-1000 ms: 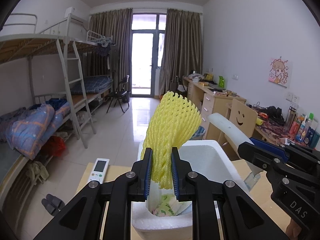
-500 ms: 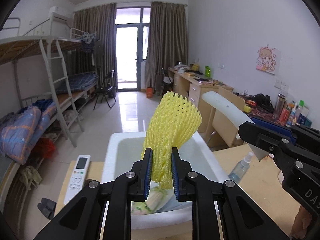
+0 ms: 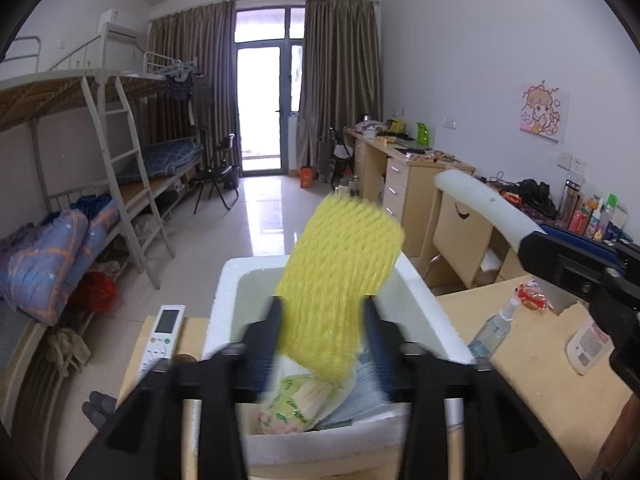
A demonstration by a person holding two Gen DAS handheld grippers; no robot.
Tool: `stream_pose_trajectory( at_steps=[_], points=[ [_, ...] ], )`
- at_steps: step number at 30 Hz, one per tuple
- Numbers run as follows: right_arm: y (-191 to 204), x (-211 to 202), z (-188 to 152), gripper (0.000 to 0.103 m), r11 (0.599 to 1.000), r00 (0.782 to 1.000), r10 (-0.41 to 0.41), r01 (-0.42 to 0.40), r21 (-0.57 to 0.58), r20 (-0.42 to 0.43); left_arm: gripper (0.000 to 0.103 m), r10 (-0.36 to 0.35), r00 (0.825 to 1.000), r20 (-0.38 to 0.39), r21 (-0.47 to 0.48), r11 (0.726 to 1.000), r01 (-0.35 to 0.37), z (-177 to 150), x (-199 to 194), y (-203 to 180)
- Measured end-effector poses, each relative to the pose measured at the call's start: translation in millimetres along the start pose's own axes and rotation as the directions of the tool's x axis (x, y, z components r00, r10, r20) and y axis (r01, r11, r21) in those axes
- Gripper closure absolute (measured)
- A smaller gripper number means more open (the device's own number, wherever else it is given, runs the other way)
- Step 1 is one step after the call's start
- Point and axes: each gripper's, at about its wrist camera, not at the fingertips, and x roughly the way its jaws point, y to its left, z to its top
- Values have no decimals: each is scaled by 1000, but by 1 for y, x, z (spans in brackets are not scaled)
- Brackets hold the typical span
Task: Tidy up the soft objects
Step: 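Open the left gripper to drop the mesh sleeve into the foam box, then lower the white strip into the foam box and open the right gripper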
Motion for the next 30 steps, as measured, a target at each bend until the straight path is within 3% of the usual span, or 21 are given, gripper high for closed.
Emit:
stream_pose_trajectory(
  at_steps=[1,6,16,30],
  points=[
    [-1,0,0,84,1000,1000,0,0,0,0,22,5,1000,7,-3,1000,-5,0,-1,1],
    [-1,0,-2,84,1000,1000,-3,3,2,2,5,29,999,35,-9,1000,-28,-1,-6,4],
    [-2,0,-6,84,1000,1000,8,-8,2,-1,1,78,991,107,-19,997,-77,-2,-27,15],
    [13,10,-4,84,998,998,59,-59,-20,-6,1,174,976,129,-52,984,-168,-4,-44,44]
  ],
)
